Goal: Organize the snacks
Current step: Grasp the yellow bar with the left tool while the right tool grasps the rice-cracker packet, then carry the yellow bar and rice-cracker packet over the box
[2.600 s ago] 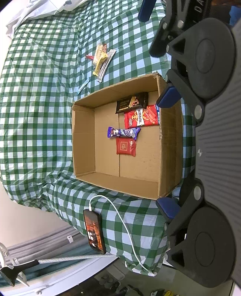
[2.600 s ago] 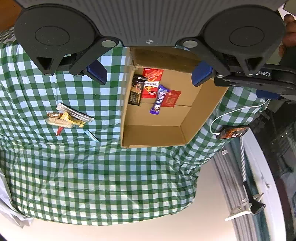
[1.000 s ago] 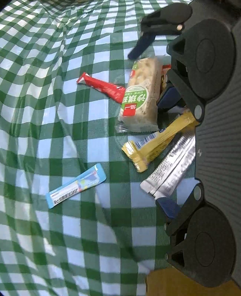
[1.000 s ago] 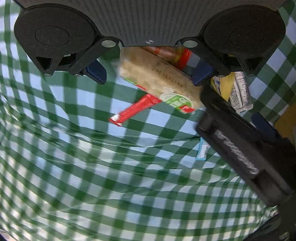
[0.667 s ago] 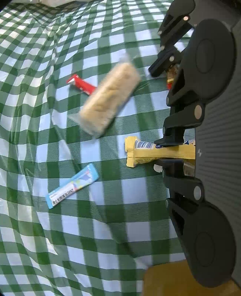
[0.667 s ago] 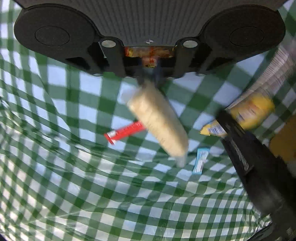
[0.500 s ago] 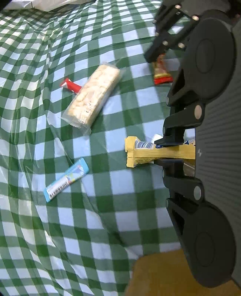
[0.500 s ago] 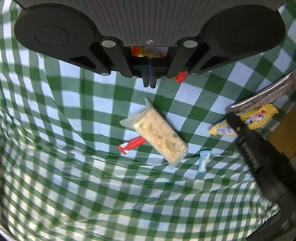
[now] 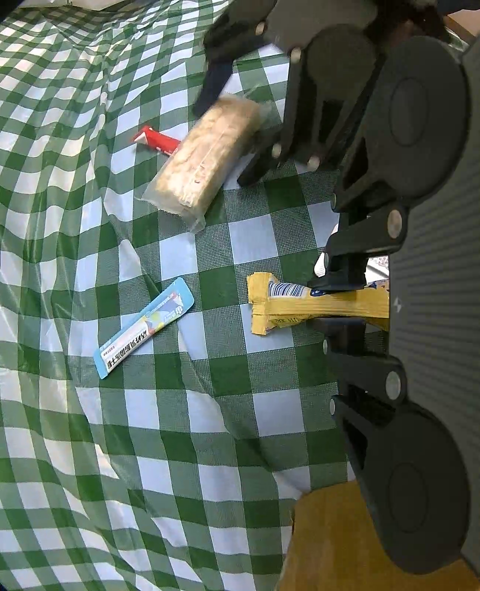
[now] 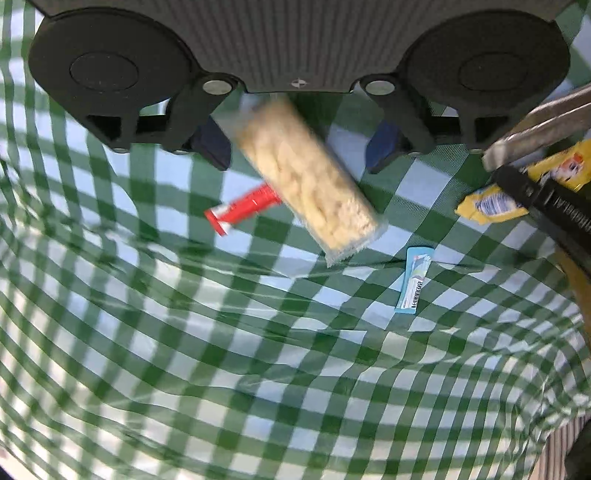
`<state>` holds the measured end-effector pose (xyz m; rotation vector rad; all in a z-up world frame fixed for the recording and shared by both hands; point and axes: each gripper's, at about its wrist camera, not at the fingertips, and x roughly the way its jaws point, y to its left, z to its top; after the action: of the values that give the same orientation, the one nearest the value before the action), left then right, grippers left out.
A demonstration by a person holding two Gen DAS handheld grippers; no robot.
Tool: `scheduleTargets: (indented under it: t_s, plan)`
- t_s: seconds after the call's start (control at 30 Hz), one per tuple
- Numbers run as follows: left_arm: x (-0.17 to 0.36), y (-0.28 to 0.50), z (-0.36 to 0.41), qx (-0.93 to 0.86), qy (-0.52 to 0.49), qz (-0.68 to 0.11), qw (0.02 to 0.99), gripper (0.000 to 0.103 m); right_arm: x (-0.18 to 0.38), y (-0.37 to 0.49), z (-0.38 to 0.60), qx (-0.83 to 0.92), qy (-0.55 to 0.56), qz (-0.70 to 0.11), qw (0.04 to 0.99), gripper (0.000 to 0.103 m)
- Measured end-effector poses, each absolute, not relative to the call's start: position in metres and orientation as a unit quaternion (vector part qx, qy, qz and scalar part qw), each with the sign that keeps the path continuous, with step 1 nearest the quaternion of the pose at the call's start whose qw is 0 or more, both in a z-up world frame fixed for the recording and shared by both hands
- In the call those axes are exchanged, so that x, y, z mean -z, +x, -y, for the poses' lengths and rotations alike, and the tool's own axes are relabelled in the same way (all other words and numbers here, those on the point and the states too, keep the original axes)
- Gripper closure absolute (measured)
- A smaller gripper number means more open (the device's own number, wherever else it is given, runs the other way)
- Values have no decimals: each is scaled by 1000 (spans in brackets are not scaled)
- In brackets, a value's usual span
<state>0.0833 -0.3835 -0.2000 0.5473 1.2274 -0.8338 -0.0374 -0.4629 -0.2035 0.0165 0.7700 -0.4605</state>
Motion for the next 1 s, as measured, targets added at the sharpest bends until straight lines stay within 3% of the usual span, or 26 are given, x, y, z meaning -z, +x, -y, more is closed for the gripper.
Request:
scheduleTargets:
  t_s: [0.03,0.07,0.13,0.33,0.63,1.0]
  plan:
    - [198,82,382,377,246,-549,704,89,209,-32,464,217,4,-384,897,32]
    - [196,81,381,380,246,-548,704,89,210,-34,461,208,9,-379,902,51]
    - [188,78,377,386,242,-543,705,89,205,-37,454,201,14,-381,902,65]
    - [123,56,340,421,208,-507,723,89,166,-83,426,248,21,-334,909,65]
    - [34,-12,223,433,182,-467,749,89,69,-199,332,314,131,-226,913,65]
    - [5,-75,54,374,214,-456,779,89,56,-262,194,239,252,-267,899,65]
